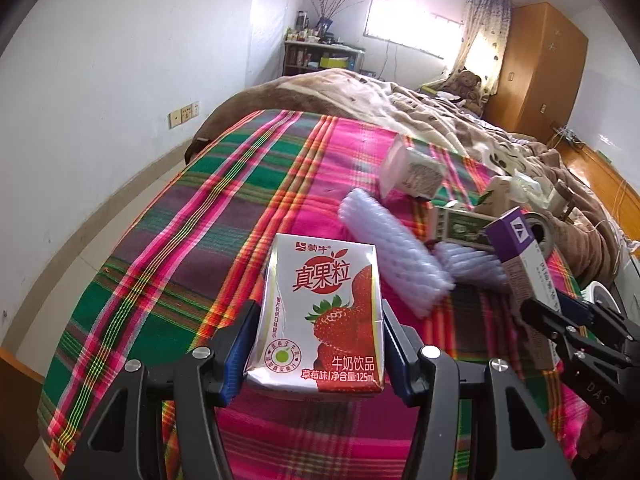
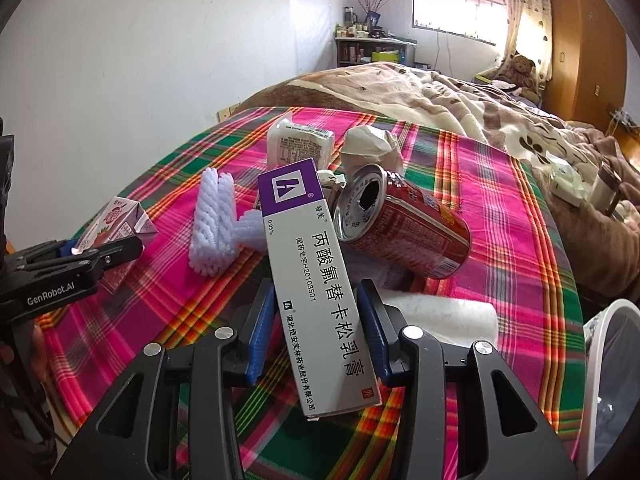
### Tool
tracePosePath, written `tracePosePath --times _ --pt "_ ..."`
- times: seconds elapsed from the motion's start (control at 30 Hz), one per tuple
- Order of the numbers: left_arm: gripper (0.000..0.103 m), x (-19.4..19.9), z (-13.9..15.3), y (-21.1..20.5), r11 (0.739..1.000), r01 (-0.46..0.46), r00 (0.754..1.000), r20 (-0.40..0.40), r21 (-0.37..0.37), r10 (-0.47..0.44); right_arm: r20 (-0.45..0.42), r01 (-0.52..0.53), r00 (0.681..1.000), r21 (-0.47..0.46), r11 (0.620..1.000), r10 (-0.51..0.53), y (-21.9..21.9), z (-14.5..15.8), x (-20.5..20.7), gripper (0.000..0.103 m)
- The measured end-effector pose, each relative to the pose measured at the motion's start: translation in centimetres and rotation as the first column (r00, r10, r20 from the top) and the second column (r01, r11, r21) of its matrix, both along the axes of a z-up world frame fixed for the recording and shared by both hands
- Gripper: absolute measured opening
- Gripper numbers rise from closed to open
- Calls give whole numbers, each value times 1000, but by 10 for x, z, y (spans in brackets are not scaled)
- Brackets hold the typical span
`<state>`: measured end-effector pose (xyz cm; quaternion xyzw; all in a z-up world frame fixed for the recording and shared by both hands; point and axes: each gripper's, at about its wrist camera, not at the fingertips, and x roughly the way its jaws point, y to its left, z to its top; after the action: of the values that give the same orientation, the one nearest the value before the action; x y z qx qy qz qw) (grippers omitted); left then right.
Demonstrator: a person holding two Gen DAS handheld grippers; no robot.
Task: Collect trash
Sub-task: 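Grasp the strawberry milk carton with the left tool while the right tool grasps the white ointment box, then carry both boxes over the white bin and open both tools to drop them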
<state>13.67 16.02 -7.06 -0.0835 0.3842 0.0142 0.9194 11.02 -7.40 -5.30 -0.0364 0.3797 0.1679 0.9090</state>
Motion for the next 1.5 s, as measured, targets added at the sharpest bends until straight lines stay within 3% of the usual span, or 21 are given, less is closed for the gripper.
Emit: tracePosePath --times 0.4,0.87,1.17,1.5 --pt "57 -29 34 -37 998 67 994 83 22 -68 58 35 998 62 997 -39 -20 19 -20 43" --pt "57 -47 65 -97 982 188 968 163 27 -190 108 161 979 129 979 -175 -72 38 -39 43" --pt "57 -50 79 -143 964 261 943 201 46 -265 132 252 953 157 955 -273 -114 46 -54 43" --pt "57 -48 89 -205 928 368 900 229 61 -371 143 366 910 165 916 -389 -161 48 -65 43"
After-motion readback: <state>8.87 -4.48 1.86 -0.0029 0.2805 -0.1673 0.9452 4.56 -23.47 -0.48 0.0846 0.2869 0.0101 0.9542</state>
